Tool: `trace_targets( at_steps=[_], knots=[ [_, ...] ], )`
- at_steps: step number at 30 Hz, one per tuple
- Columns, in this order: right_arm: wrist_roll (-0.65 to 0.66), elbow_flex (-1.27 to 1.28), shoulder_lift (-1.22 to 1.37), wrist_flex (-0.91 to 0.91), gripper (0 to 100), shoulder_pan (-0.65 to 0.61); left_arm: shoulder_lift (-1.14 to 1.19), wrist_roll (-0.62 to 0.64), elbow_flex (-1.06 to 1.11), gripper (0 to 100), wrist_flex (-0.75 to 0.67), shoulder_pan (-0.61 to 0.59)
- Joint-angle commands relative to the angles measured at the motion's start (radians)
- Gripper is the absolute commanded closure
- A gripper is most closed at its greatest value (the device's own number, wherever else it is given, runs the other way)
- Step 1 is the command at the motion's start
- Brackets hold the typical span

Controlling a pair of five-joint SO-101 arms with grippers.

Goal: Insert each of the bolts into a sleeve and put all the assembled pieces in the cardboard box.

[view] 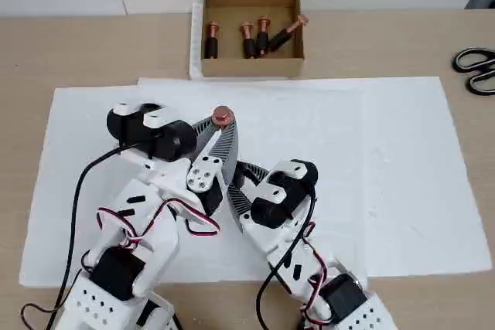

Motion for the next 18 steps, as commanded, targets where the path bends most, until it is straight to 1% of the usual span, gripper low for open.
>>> trace_targets(
  at_steps=[1, 5, 18],
  knots=[
    [-0.008, 0.008, -0.012, 0.001, 99.5, -0.001, -0.018, 0.005, -0.027, 99, 0.002, 0.012],
    [-0.008, 0.008, -0.012, 0.001, 99.5, -0.001, -0.018, 0.005, -0.027, 99, 0.028, 0.023],
    [-0.008, 0.008, -0.012, 0.001, 99.5, -0.001, -0.018, 0.005, 0.002, 99, 0.026, 0.028]
  ],
)
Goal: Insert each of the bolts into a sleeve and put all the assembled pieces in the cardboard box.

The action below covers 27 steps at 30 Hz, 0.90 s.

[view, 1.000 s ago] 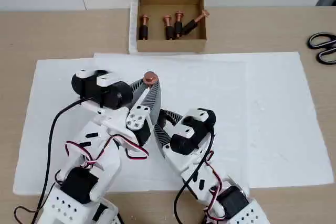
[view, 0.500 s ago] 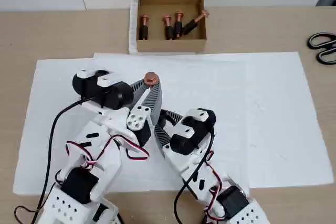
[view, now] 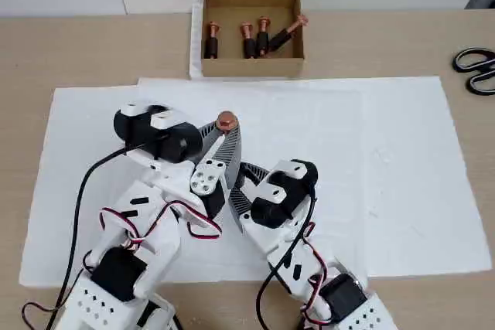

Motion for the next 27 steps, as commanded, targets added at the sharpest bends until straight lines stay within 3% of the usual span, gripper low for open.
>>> trace_targets(
  at_steps=[1, 27],
  knots=[
    [-0.008, 0.008, -0.012, 0.001, 99.5, -0.001, -0.018, 0.005, -0.005, 99, 0.002, 0.009],
    [-0.008, 0.008, -0.012, 0.001, 99.5, 0.001, -0.018, 0.003, -0.002, 99, 0.104, 0.011]
  ],
)
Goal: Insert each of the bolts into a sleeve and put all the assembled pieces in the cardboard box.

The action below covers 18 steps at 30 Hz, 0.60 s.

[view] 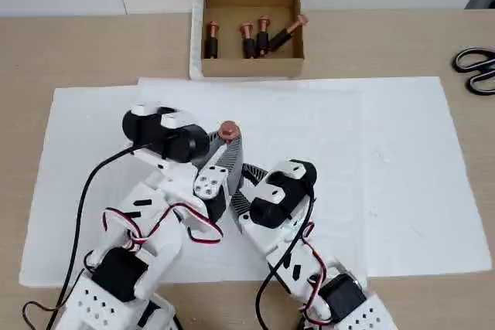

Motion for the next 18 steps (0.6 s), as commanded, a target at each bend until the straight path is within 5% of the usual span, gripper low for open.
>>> trace_targets(
  at_steps=[1, 18],
  knots=[
    [-0.008, 0.008, -0.012, 0.001, 99.5, 0.001, -0.018, 0.002, -0.004, 99, 0.015, 0.002],
    [-0.008, 0.008, -0.012, 0.001, 99.5, 0.001, -0.018, -0.074, 0.111, 99, 0.014, 0.025]
  ],
)
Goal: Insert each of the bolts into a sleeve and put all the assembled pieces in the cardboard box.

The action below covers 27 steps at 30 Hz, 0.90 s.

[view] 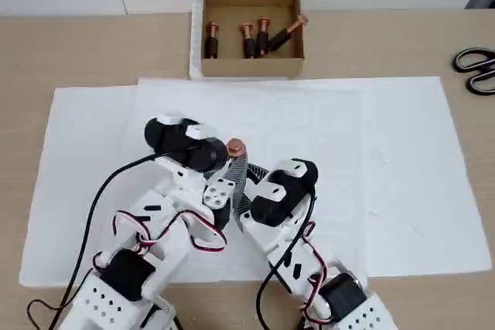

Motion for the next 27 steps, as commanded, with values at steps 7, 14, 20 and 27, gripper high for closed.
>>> trace_targets(
  at_steps=[7, 14, 20, 27],
  knots=[
    [-0.005, 0.008, -0.013, 0.012, 99.5, -0.002, -0.008, -0.011, 0.025, 99, 0.006, 0.0],
    [-0.005, 0.008, -0.013, 0.012, 99.5, -0.002, -0.008, -0.005, 0.018, 88, 0.054, -0.005],
    [-0.005, 0.008, -0.013, 0.012, 99.5, -0.002, -0.009, -0.005, -0.022, 83, 0.109, -0.002],
    [-0.005, 0.008, -0.013, 0.012, 99.5, 0.03, -0.009, -0.005, -0.142, 83, 0.198, -0.025]
  ],
)
